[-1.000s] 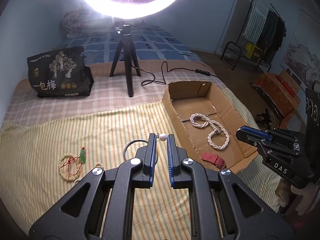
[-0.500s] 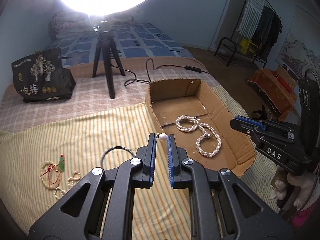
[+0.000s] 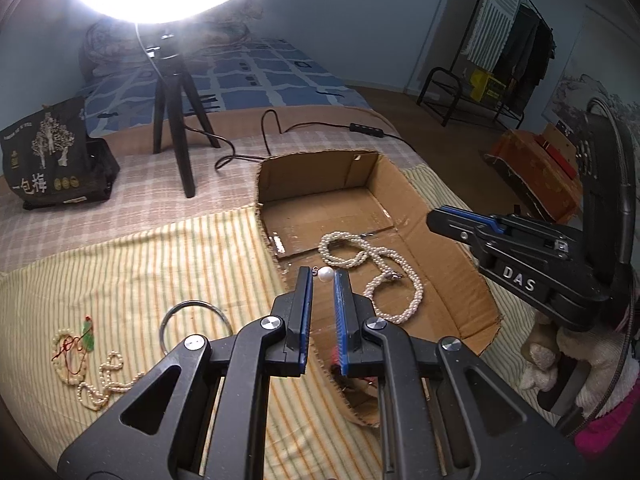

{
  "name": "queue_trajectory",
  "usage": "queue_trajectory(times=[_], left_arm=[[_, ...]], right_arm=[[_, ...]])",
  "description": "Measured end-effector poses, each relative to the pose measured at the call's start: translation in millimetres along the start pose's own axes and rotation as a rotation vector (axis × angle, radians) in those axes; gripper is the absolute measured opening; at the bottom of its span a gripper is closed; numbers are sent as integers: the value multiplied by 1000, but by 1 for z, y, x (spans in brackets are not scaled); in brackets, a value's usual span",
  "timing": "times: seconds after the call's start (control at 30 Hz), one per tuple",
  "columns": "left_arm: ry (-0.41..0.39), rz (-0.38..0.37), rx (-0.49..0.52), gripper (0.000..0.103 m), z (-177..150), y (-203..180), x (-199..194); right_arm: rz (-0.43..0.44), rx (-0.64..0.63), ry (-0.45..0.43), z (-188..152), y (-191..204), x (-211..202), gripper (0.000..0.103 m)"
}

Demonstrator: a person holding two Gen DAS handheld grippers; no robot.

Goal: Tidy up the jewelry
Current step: 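Carry the pearl in the left tool over the cardboard box, then open the left tool to drop the pearl into the box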

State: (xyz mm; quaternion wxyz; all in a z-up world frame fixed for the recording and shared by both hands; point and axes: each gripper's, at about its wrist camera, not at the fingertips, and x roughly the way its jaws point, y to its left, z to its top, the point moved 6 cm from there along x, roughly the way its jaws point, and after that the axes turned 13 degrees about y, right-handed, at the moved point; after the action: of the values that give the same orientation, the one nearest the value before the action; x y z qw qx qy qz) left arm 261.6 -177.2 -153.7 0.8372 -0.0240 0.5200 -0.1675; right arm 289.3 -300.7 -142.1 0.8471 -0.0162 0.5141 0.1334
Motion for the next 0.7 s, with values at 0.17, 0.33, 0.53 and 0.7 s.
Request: queue_trajectory(times=[0.17, 0.33, 0.53, 0.7], left_arm=[[3, -12, 8, 9, 1, -9, 5], [8, -13, 18, 9, 1, -12, 7], [2, -19, 15, 9, 2, -13, 5], [3, -26, 17, 9, 1, -14, 6]], right_arm=[[2, 4, 0, 3, -3, 3, 7], [5, 6, -5, 6, -3, 5, 7], [14, 8, -4, 7, -2, 4, 7], [8, 9, -8, 9, -1, 3, 7]])
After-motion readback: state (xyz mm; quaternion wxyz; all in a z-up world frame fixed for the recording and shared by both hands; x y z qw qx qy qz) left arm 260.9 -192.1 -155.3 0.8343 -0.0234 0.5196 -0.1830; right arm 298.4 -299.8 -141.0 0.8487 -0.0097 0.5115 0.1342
